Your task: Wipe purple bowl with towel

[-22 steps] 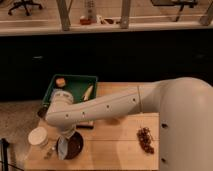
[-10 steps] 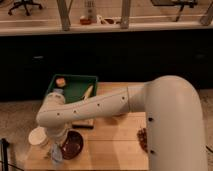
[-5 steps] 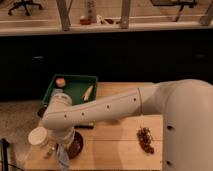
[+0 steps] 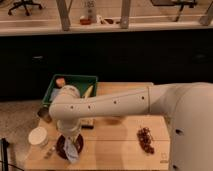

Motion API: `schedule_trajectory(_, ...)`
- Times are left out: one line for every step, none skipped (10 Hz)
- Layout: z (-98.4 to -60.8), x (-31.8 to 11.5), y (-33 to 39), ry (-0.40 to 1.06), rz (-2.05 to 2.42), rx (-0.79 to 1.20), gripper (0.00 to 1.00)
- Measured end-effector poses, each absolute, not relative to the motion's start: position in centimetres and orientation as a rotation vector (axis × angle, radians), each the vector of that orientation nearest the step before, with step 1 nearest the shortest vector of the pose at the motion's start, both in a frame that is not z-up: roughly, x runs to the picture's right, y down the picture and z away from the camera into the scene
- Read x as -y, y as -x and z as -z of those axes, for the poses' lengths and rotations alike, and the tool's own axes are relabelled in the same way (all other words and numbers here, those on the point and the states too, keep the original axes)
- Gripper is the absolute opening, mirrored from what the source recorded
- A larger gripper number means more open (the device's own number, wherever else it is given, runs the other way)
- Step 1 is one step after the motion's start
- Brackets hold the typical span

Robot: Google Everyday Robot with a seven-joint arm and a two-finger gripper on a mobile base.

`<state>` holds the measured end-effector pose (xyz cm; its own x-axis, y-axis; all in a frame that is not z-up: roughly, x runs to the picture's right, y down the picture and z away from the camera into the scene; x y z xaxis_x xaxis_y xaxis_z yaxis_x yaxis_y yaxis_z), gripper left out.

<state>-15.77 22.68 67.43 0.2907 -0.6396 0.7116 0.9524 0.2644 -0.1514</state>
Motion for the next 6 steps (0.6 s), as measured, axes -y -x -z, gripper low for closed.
schedule_trajectory(-67.9,-22.2,15.9,0.641,1.191,0.593,0.00)
schedule_trajectory(-68.5,-21.8,16.1,0.646,1.216,0.602,0.00)
schedule_trajectory(-69.3,-21.6,16.9,0.656,1.261,0.625,0.00)
schedule_trajectory(-69.8,-21.7,18.0,0.658,1.294,0.647,0.00)
schedule_trajectory(-70.3,-21.9,19.2,0.665,1.329,0.671,0.00)
schedule_trajectory(-70.8,-22.6,20.6,0.674,1.371,0.705,0.00)
